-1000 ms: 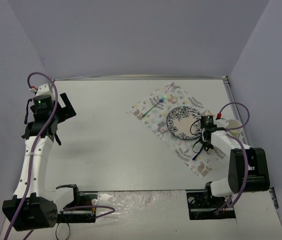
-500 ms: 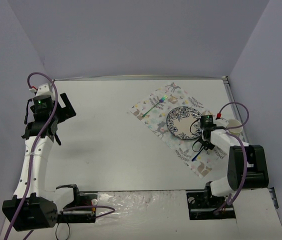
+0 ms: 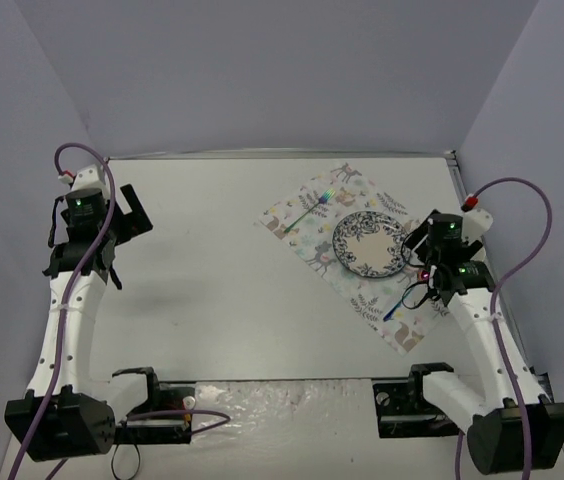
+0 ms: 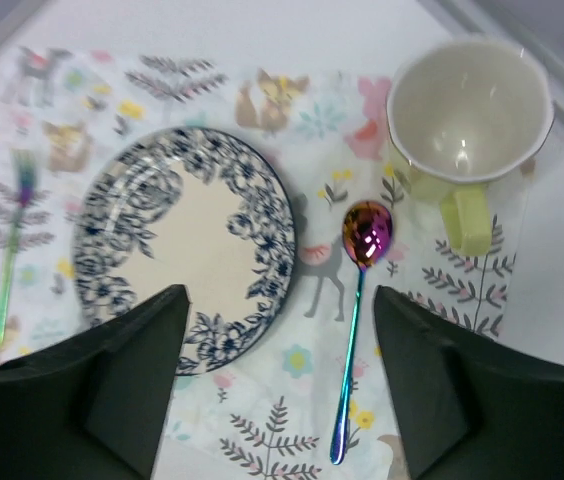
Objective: Set the dinner table for one person
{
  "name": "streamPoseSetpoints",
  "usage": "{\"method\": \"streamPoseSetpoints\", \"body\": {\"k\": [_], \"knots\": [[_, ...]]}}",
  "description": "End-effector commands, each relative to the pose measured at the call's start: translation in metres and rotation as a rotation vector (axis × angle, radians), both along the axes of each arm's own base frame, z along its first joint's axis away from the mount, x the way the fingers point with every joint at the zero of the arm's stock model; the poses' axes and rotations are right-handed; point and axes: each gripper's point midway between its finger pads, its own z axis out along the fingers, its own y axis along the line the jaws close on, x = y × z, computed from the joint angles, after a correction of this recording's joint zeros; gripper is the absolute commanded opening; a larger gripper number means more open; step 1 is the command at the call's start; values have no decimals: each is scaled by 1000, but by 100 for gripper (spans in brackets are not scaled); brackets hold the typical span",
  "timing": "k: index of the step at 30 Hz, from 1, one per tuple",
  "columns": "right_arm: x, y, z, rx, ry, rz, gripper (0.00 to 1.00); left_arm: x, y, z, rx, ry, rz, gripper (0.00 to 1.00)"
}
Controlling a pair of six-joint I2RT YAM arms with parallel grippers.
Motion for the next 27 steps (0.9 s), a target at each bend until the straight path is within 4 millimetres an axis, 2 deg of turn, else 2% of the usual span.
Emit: {"method": "streamPoseSetpoints", "body": {"k": [1,5,8,11,15,19,24,27], "knots": [[-19,-3,88,-79,-204,67,78,2,-13,31,-20,-112,-48,97],[-51,-10,139,-173,-339,104,92,-8,-25,40,-36,-116,-85,97],[-72,-14,161,-228,-402,120,99,-23,-32,43,-37,-106,-108,97],[-98,-17,185,-287,-483,137,100,-38,-37,49,-34,-104,-137,97],[-128,-19,203,-325,-573,145,100,-65,-41,57,-8,-100,-161,97],[-157,-21,213,-329,-674,132,100,-94,-50,67,19,-108,-211,97],[-175,-23,212,-368,-720,142,100,-126,-49,73,57,-132,-230,97],[-182,-27,213,-380,-736,126,100,-139,-44,73,81,-152,-214,97]]}}
